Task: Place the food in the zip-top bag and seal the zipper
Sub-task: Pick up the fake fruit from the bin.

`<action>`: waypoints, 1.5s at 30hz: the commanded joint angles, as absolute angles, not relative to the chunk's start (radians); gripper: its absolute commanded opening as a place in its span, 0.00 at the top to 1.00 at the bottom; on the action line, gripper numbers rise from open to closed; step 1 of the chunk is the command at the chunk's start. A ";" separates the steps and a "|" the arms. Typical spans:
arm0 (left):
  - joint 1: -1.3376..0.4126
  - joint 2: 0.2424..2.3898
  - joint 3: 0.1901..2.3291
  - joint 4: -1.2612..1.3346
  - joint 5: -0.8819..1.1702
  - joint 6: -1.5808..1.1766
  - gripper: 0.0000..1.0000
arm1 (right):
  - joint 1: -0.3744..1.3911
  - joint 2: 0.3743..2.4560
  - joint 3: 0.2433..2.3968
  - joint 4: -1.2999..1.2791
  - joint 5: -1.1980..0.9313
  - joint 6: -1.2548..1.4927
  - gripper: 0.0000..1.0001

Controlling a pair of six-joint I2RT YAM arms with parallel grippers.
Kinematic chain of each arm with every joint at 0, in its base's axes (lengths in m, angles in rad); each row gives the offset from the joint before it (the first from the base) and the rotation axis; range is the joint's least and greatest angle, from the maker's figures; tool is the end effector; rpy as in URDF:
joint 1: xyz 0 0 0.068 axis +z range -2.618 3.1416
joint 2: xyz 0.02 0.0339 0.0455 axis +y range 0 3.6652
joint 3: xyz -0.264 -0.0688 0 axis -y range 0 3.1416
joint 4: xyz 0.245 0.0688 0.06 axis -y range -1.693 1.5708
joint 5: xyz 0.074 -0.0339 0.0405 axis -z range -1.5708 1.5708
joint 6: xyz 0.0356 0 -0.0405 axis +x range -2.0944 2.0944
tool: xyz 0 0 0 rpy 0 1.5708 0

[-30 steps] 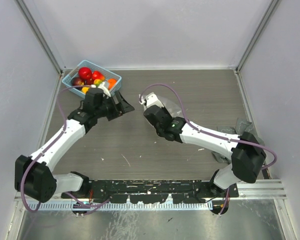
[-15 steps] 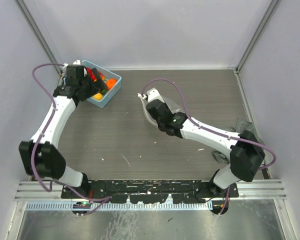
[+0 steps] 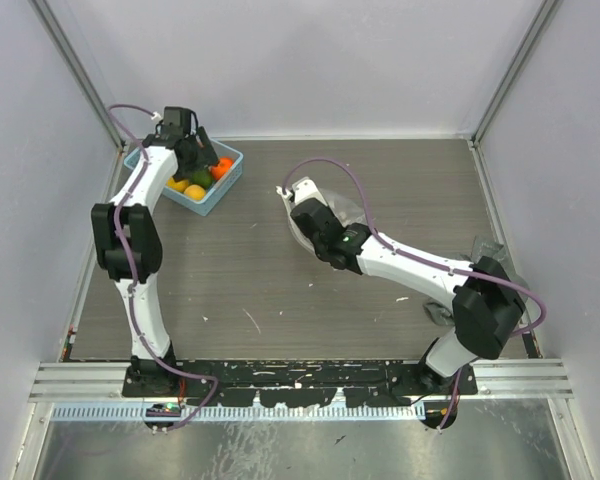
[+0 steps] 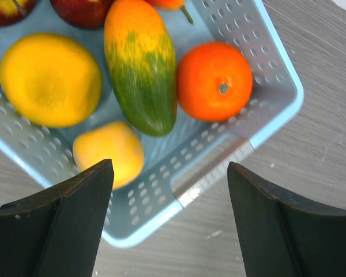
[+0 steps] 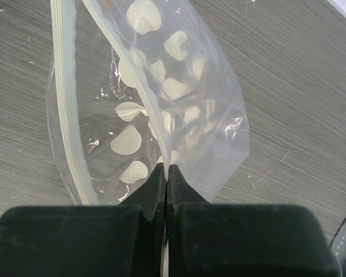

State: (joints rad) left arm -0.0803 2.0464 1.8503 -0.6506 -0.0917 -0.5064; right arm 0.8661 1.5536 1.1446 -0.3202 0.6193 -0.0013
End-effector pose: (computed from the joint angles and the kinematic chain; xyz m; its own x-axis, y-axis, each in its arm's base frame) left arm 0.4641 -0.0341 0.2773 -0.6624 -0.4313 -0.6126 -0.3452 0.9014 -0.2613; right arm 0.2366 0.2463 0.2665 -0.4312 -0.5087 -0.7452 -0.3405 0.8566 -0.3877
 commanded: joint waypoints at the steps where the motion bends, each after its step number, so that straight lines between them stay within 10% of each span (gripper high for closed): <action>1: -0.060 2.123 1.970 -0.660 -0.157 -0.479 0.22 | 0.861 1.549 1.161 -0.263 0.606 0.012 1.00; 26: -0.009 2.409 2.146 -0.666 -0.052 -0.456 0.33 | 0.853 1.638 1.160 -0.249 0.557 0.034 1.00; 45: -0.008 2.143 1.930 -0.503 0.030 -0.436 0.83 | 0.853 1.574 1.145 -0.256 0.563 0.030 1.00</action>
